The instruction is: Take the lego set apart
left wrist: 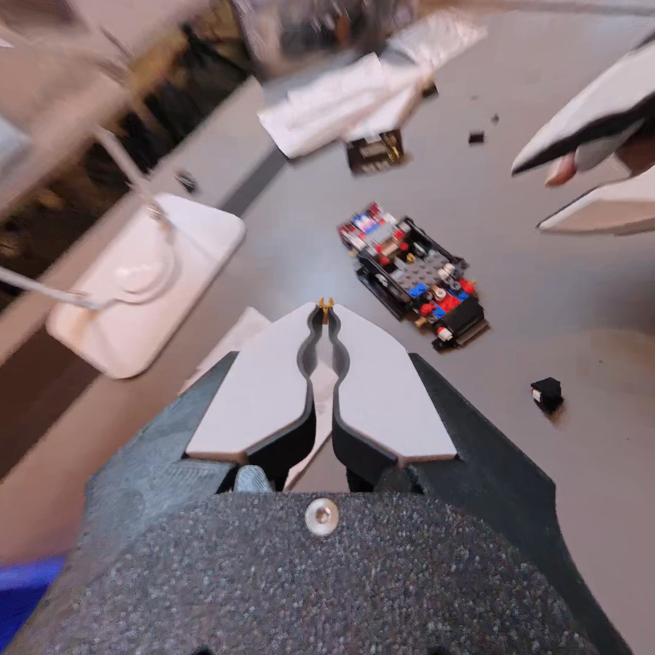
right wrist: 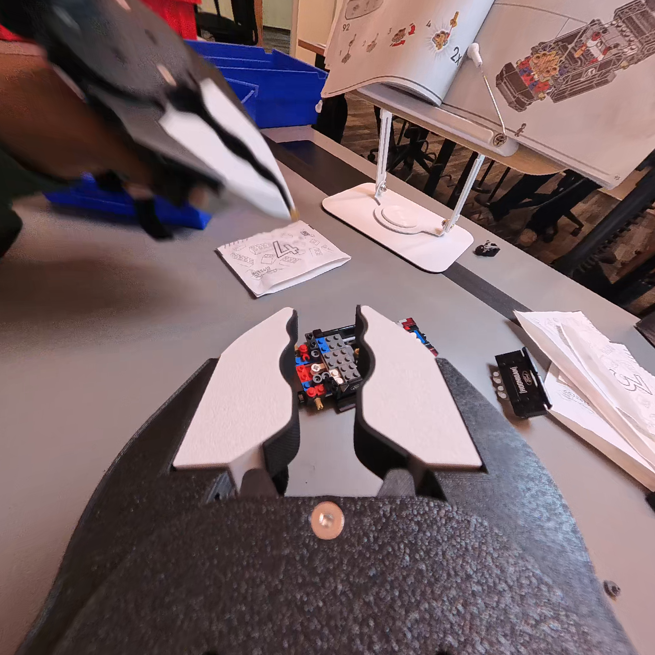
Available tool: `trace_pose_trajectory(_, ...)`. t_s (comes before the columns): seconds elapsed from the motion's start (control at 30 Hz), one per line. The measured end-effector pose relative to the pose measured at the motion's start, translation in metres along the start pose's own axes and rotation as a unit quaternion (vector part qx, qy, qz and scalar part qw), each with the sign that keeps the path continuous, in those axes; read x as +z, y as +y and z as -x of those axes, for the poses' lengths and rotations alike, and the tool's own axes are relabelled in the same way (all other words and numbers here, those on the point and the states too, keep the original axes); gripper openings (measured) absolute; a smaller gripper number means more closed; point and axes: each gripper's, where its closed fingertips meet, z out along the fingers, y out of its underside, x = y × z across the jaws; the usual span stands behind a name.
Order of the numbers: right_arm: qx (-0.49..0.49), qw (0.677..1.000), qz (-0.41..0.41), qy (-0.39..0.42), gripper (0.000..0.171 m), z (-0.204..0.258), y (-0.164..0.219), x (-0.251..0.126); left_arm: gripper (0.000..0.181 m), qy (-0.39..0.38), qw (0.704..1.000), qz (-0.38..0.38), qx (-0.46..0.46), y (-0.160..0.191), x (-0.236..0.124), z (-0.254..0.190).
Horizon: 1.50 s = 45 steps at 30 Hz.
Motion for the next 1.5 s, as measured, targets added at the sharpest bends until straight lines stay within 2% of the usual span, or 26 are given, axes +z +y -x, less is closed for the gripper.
trace_pose_trajectory(0.1, 0.000, 1.000, -0.003, 0.005, 0.031, -0.002, -0.001, -0.002, 0.003, -0.099, 0.995, -0.026, 0.003, -0.012, -0.061, 0.042)
trace_pose_trajectory(0.17, 0.002, 1.000, -0.006, 0.006, 0.031, -0.002, -0.003, -0.002, 0.003, -0.152, 0.988, -0.010, -0.030, 0.007, -0.092, 0.073)
trace_pose_trajectory(0.23, 0.003, 1.000, -0.006, 0.008, 0.031, -0.002, -0.004, -0.002, 0.003, -0.180, 0.980, 0.030, -0.083, 0.044, -0.111, 0.097)
trace_pose_trajectory(0.33, -0.001, 1.000, 0.000, 0.007, 0.030, 0.001, -0.001, 0.001, 0.008, -0.190, 0.969, 0.071, -0.144, 0.093, -0.119, 0.109)
trace_pose_trajectory(0.4, -0.003, 1.000, 0.008, 0.004, 0.030, 0.003, 0.003, 0.004, 0.035, -0.161, 0.965, 0.108, -0.175, 0.119, -0.113, 0.100)
trace_pose_trajectory(0.5, -0.009, 1.000, 0.022, 0.000, 0.030, 0.006, 0.012, 0.010, 0.061, -0.140, 0.965, 0.125, -0.182, 0.134, -0.103, 0.092)
trace_pose_trajectory(0.6, -0.021, 0.999, 0.038, -0.003, 0.030, 0.007, 0.021, 0.013, 0.071, -0.116, 0.969, 0.129, -0.177, 0.140, -0.094, 0.085)
trace_pose_trajectory(0.7, -0.038, 0.996, 0.064, -0.038, 0.029, 0.017, 0.034, 0.017, 0.062, -0.104, 0.981, 0.077, -0.143, 0.124, -0.088, 0.076)
trace_pose_trajectory(0.77, -0.046, 0.987, 0.093, -0.123, 0.029, 0.043, 0.046, 0.016, 0.045, -0.072, 0.992, 0.028, -0.100, 0.105, -0.081, 0.056)
trace_pose_trajectory(0.83, -0.058, 0.970, 0.124, -0.201, 0.029, 0.069, 0.060, 0.009, 0.038, -0.052, 0.997, 0.003, -0.051, 0.095, -0.072, 0.035)
trace_pose_trajectory(0.9, -0.076, 0.955, 0.152, -0.245, 0.029, 0.086, 0.071, 0.003, 0.032, -0.035, 0.999, -0.009, -0.008, 0.090, -0.062, 0.016)
trace_pose_trajectory(1.0, -0.089, 0.941, 0.180, -0.273, 0.029, 0.100, 0.083, 0.001, 0.026, 0.010, 0.999, -0.024, 0.019, 0.087, -0.045, -0.017)
trace_pose_trajectory(1.1, -0.116, 0.938, 0.197, -0.262, 0.029, 0.106, 0.092, 0.008, 0.023, 0.046, 0.998, -0.019, 0.036, 0.090, -0.033, -0.045)
trace_pose_trajectory(1.2, -0.153, 0.938, 0.189, -0.246, 0.012, 0.108, 0.092, 0.012, 0.023, 0.063, 0.996, -0.016, 0.056, 0.092, -0.027, -0.059)
trace_pose_trajectory(1.23, -0.154, 0.940, 0.177, -0.246, 0.012, 0.109, 0.088, 0.012, 0.023, 0.068, 0.996, -0.020, 0.056, 0.091, -0.027, -0.062)
trace_pose_trajectory(1.4, -0.049, 0.965, 0.068, -0.248, 0.012, 0.098, 0.045, 0.012, 0.023, 0.108, 0.993, -0.039, 0.031, 0.085, -0.029, -0.075)
trace_pose_trajectory(1.5, 0.121, 0.944, -0.007, -0.306, 0.012, 0.093, 0.009, 0.002, 0.022, 0.120, 0.991, -0.046, 0.026, 0.082, -0.031, -0.078)
